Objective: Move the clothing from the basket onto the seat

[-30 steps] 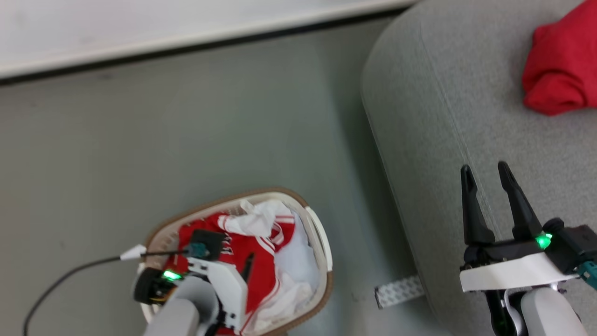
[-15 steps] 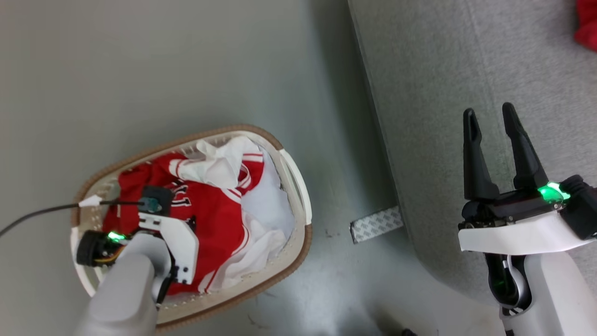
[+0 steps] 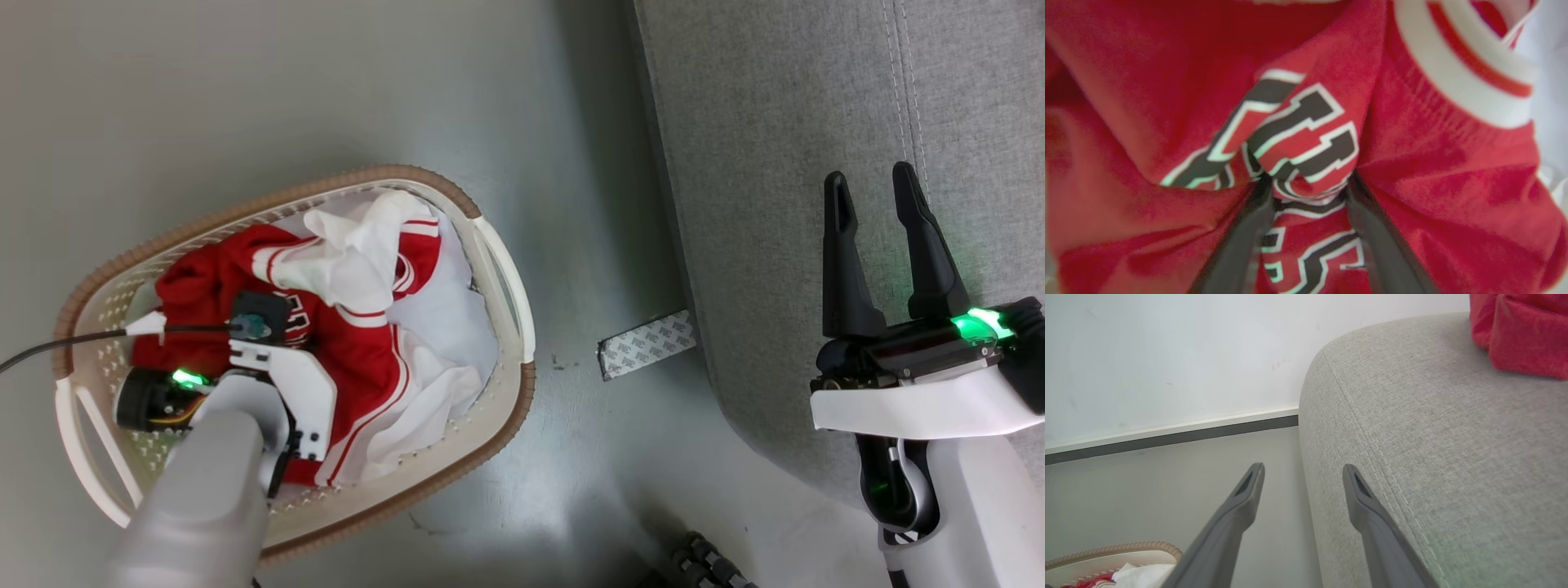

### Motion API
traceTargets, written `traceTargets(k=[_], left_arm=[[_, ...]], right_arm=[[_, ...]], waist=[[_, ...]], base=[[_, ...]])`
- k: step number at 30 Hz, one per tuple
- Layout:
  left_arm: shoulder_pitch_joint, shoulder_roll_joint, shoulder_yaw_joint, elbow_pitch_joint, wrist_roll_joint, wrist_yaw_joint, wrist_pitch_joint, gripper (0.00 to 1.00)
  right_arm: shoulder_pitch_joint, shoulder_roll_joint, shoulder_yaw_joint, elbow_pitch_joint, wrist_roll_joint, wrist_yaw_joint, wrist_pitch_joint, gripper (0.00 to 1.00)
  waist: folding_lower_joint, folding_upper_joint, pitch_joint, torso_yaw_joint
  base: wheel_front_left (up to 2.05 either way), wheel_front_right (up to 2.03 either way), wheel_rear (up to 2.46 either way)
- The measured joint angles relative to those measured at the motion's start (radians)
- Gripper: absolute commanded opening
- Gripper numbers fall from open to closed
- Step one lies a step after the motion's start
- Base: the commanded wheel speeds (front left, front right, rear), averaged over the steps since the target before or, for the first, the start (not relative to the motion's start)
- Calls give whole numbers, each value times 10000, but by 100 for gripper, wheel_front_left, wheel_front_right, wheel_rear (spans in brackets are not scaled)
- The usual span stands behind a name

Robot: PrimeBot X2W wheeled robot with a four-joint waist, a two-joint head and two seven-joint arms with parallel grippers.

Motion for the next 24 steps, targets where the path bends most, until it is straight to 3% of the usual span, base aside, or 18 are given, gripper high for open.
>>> traceTargets(k=[8, 24], left_arm=[[8, -531, -207, 477, -115, -303, -832, 0], [1954, -1429, -280, 0, -1657, -830, -2683, 0]], right_arm=[[189, 2, -209, 328, -117, 0, 0, 100], [1894, 23, -1216, 1588, -1432, 0, -2, 100]], waist=[[0, 0, -500, 203], [-2, 0, -4378, 1601]], base=[[0, 0, 0], [0, 0, 0]])
